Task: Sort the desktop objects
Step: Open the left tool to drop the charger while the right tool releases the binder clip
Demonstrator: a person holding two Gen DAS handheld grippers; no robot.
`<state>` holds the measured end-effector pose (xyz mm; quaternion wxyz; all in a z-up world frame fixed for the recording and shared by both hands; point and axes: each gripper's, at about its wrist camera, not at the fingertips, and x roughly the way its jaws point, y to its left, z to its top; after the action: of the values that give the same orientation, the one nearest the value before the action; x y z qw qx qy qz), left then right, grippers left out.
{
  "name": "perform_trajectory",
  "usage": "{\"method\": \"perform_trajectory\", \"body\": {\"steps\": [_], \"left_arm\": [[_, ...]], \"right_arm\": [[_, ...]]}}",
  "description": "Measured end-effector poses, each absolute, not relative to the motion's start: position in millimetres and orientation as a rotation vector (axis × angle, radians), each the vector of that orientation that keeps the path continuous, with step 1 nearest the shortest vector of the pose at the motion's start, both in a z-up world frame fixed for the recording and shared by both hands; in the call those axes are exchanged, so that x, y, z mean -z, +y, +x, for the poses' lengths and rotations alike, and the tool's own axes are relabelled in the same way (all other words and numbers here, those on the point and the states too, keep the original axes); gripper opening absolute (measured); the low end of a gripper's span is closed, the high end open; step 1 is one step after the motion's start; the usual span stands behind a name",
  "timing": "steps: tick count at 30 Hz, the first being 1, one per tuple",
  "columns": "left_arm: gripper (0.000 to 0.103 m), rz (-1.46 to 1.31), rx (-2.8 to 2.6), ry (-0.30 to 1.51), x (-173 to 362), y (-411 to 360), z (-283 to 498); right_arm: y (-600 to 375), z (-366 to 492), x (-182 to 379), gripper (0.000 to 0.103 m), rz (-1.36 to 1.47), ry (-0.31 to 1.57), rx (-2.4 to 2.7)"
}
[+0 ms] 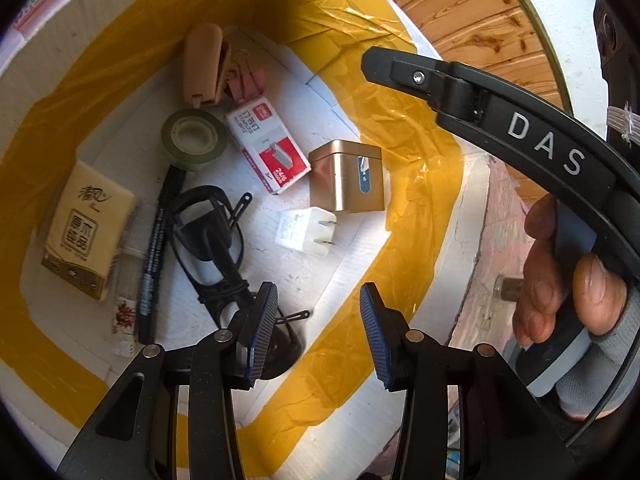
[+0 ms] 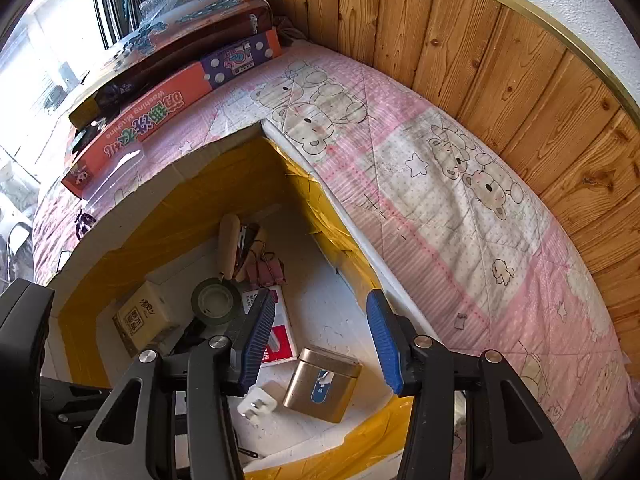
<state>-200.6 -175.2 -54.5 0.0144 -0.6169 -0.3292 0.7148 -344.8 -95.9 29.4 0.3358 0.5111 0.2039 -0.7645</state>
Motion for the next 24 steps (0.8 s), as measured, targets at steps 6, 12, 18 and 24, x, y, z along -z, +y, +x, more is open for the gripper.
{"method": "perform_trajectory", "body": {"steps": [6,12,18,24], "left_arm": [[0.045,-1.904,-2.423,-0.831,33,-194,-168],[0.045,-1.859,-2.54,-0.706,15,-197,-136],[0.063,-1.752,-2.664,-0.551,-7,-185,-125],[0.071,-1.584,-2.785,-0.605,-29,-187,-104]], "right_arm": [[-81,-301,-53,0.052,1.286,0.529,1.942],[-67,-234,-64,0.054,1.23,0.63,1.876],[-52,-179,-62,0.054,1.211,0.748,1.833],[-43,-156,-55,0.054,1.266,0.734,1.844]]}}
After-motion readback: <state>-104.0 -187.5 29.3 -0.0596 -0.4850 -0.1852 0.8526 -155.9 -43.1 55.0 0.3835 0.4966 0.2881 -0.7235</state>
